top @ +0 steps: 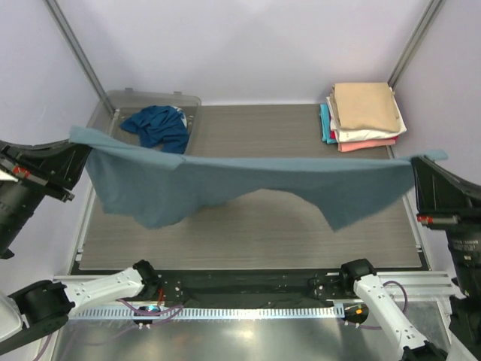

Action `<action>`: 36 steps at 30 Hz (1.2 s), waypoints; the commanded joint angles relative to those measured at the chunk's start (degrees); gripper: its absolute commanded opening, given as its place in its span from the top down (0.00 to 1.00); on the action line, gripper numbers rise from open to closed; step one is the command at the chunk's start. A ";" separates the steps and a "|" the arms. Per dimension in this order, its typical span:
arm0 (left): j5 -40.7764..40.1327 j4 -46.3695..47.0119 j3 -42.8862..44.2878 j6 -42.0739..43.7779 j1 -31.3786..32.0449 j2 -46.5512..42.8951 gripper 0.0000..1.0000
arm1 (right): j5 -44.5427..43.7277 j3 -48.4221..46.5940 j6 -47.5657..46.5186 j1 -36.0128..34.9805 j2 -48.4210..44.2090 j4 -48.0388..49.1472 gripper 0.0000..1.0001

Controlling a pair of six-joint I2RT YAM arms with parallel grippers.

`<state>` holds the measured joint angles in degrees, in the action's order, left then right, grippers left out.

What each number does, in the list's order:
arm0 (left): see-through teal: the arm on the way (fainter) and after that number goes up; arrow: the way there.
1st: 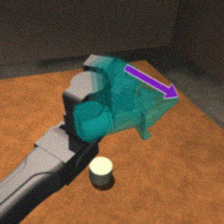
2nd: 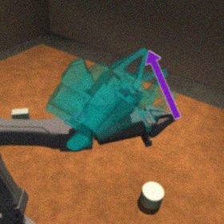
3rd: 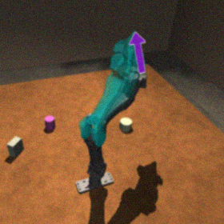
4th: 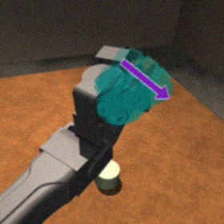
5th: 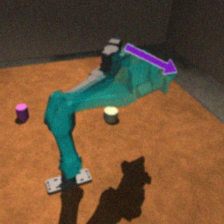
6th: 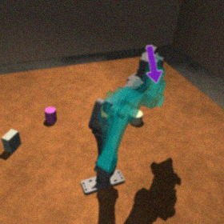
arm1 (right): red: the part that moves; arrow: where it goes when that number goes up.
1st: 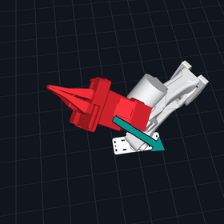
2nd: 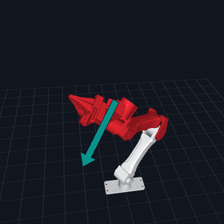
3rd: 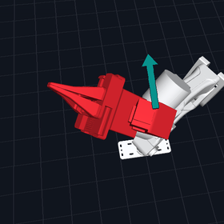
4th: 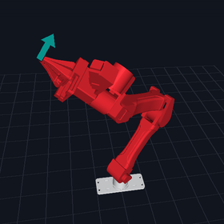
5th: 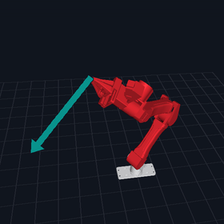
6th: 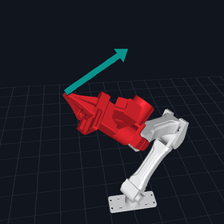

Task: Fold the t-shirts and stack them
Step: Flatten the tshirt out

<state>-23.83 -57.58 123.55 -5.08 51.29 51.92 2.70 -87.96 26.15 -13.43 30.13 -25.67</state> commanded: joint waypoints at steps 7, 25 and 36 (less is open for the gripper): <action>22.61 14.25 -0.59 9.83 -1.01 -2.18 1.00 | 3.72 -4.66 -6.90 1.04 -3.68 2.91 0.99; 16.35 -5.15 -4.81 -8.97 -29.28 47.32 0.86 | -23.91 8.76 -6.56 3.14 46.92 -17.92 0.87; 16.45 -1.13 -15.00 -8.28 -31.42 44.41 0.08 | -19.32 12.11 -6.46 3.41 43.00 -14.32 0.07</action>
<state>-7.86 -61.41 104.57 -12.86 19.22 107.18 -17.61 -72.55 19.40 -10.26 78.59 -43.46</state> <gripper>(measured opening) 0.923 0.928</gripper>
